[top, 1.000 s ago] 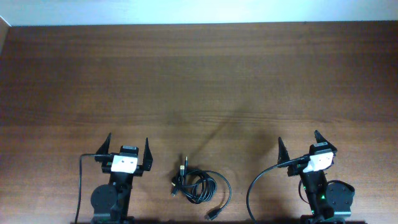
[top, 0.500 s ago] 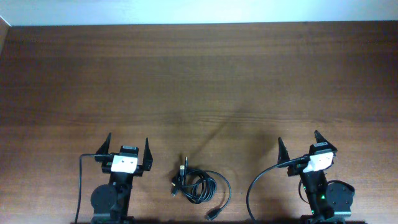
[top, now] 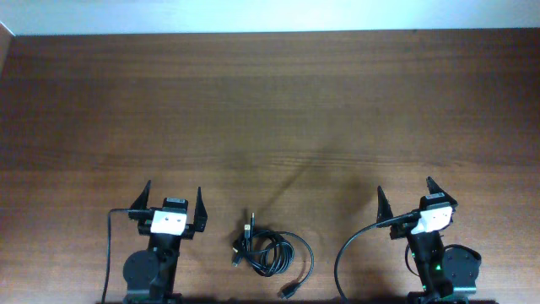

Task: Untangle cables

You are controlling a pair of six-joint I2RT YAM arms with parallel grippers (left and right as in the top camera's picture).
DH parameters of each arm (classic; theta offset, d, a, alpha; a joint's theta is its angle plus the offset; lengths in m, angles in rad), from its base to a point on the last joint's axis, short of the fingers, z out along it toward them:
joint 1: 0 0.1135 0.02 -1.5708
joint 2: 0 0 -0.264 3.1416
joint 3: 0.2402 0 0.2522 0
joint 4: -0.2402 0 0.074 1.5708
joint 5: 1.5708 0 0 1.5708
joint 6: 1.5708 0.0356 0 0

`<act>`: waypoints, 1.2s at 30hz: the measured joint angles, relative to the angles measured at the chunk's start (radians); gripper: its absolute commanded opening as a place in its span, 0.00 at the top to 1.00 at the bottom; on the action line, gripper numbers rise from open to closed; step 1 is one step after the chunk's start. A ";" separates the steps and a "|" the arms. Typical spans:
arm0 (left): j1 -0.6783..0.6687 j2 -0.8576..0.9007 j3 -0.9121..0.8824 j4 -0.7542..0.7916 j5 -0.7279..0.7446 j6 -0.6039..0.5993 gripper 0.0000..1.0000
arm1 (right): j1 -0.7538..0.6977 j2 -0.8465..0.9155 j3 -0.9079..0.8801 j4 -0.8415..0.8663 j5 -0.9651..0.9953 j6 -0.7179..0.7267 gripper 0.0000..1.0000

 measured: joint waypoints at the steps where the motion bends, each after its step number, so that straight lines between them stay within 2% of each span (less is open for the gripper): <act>1: 0.000 0.000 0.000 0.000 0.000 0.000 0.01 | 0.000 0.000 0.000 0.000 0.000 0.000 0.01; 32: 0.000 0.000 0.000 0.000 0.000 0.000 0.01 | 0.000 0.000 0.000 0.000 0.000 0.000 0.01; 36: 0.000 0.000 0.000 0.000 0.000 -0.080 0.01 | 0.000 0.000 0.000 0.000 0.000 0.000 0.01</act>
